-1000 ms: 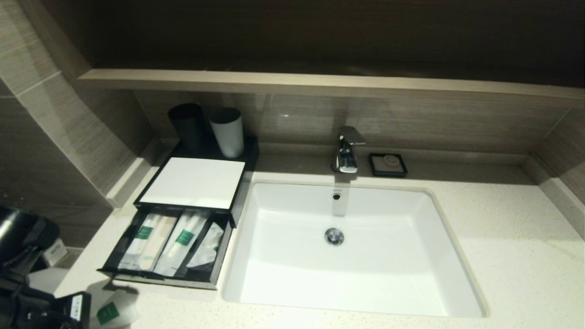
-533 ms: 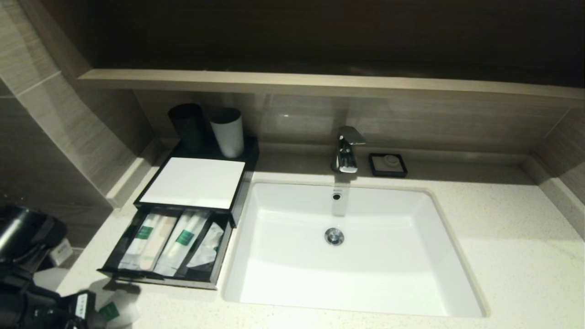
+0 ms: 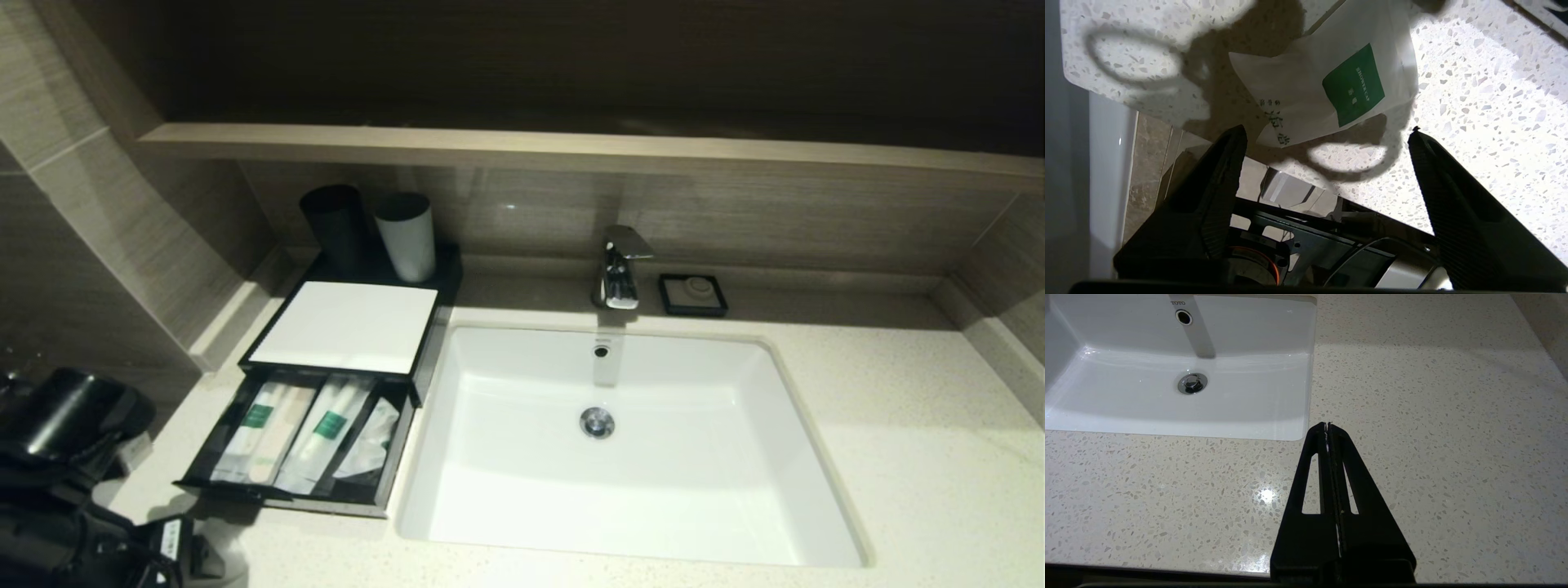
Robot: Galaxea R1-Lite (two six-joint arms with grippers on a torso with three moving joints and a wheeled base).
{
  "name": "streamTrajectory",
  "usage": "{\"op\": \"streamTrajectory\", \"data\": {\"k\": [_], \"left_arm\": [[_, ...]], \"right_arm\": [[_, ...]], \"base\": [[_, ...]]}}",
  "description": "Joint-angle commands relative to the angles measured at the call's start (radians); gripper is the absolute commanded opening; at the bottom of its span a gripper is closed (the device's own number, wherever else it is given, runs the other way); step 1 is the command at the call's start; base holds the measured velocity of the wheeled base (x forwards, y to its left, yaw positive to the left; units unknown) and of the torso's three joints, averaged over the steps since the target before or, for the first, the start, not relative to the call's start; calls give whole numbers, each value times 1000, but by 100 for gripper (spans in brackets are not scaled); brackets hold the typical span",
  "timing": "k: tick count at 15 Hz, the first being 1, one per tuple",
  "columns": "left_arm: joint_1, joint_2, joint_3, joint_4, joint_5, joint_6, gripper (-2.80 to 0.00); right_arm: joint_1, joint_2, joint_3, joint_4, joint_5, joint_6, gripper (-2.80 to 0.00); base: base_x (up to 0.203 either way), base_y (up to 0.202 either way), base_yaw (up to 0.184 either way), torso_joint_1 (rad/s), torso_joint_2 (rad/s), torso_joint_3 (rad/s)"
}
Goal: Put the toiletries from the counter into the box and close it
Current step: Pick up the bathroom toiletry
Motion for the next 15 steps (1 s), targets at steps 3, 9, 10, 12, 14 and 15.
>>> {"op": "streamTrajectory", "data": {"k": [3, 9, 10, 12, 14, 15], "left_arm": [[12, 35, 24, -32, 0, -4, 0], [34, 43, 36, -56, -14, -4, 0], [35, 43, 37, -56, -23, -4, 0], [39, 46, 46, -57, -32, -4, 0], [51, 68, 54, -80, -33, -4, 0], [63, 72, 62, -97, -34, -4, 0]], "right_arm": [[0, 1, 0, 0, 0, 0, -280], [0, 1, 0, 0, 0, 0, -280], [0, 1, 0, 0, 0, 0, -280], [1, 1, 0, 0, 0, 0, -280], [0, 1, 0, 0, 0, 0, -280], [0, 1, 0, 0, 0, 0, -280]], "base": [[0, 0, 0, 0, 0, 0], [0, 0, 0, 0, 0, 0], [0, 0, 0, 0, 0, 0], [0, 0, 0, 0, 0, 0], [0, 0, 0, 0, 0, 0], [0, 0, 0, 0, 0, 0]]}}
